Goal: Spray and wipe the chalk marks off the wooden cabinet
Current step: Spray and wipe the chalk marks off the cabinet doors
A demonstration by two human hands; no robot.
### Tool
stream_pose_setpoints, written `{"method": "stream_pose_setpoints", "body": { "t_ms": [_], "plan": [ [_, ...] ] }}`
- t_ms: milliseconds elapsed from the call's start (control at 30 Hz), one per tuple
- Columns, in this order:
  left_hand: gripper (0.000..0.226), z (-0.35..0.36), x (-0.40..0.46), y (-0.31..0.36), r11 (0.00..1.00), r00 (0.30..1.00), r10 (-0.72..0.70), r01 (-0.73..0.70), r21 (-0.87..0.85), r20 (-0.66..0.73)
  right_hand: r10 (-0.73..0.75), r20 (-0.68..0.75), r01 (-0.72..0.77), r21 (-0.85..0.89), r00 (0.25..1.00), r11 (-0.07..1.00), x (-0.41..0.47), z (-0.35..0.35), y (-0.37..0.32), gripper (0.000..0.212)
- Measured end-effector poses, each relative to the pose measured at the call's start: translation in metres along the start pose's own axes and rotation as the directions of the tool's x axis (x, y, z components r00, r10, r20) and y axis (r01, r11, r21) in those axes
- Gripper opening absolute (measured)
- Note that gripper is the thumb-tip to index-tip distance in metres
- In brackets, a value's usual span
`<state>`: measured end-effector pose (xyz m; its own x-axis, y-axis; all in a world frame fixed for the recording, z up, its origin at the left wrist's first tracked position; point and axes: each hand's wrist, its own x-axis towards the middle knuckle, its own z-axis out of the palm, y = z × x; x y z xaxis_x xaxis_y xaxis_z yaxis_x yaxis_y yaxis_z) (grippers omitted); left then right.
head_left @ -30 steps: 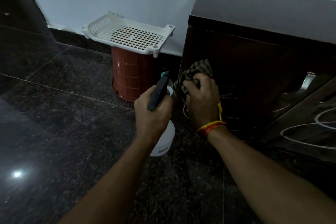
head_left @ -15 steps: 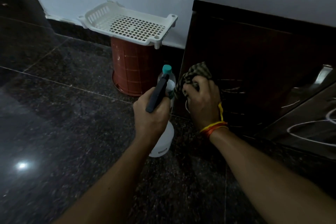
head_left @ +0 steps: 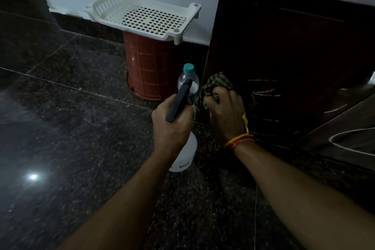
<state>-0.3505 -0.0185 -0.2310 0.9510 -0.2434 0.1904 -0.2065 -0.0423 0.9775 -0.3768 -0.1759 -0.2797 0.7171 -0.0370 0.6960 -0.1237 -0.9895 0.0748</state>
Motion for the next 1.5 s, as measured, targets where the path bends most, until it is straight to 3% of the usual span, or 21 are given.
{"method": "stream_pose_setpoints", "body": {
  "t_ms": [167,267,433,533,667,800,1133,1500],
  "plan": [
    [0.022,0.002,0.003,-0.001,1.0,1.0,0.01,-0.01,0.007,-0.019,0.073,-0.106,-0.072,0.009,0.992,0.997,0.023,-0.019,-0.003,0.016],
    [0.021,0.002,0.004,0.001,1.0,1.0,0.024,-0.024,0.014,-0.019,0.037,-0.14,-0.04,-0.017,0.989,0.999,0.019,-0.007,-0.001,0.019],
    [0.017,-0.002,0.006,0.001,0.998,0.999,0.035,-0.033,0.054,-0.021,-0.123,0.058,0.121,0.038,0.991,0.992,-0.025,0.026,0.002,0.026],
    [0.028,-0.004,0.007,0.001,0.997,0.999,0.032,-0.03,0.066,-0.023,-0.146,0.145,0.145,0.021,0.979,0.989,-0.031,0.033,0.002,0.024],
    [0.021,-0.003,0.005,-0.003,0.997,0.999,0.034,-0.032,0.066,-0.021,-0.093,0.07,0.089,0.064,0.993,0.994,-0.016,0.019,0.0,0.025],
    [0.023,-0.002,0.006,-0.005,0.997,1.0,0.018,-0.018,0.073,-0.003,-0.079,0.032,0.08,-0.013,0.996,0.997,-0.02,0.022,-0.006,0.029],
    [0.021,-0.006,0.009,0.003,0.996,0.999,0.038,-0.036,0.08,-0.021,-0.264,0.397,0.341,-0.137,0.879,0.93,-0.053,0.047,-0.014,0.039],
    [0.026,0.002,0.007,0.01,0.997,0.998,0.063,-0.063,0.035,0.004,-0.306,0.347,0.374,-0.147,0.886,0.916,-0.091,0.034,0.043,0.031]
  ]
}}
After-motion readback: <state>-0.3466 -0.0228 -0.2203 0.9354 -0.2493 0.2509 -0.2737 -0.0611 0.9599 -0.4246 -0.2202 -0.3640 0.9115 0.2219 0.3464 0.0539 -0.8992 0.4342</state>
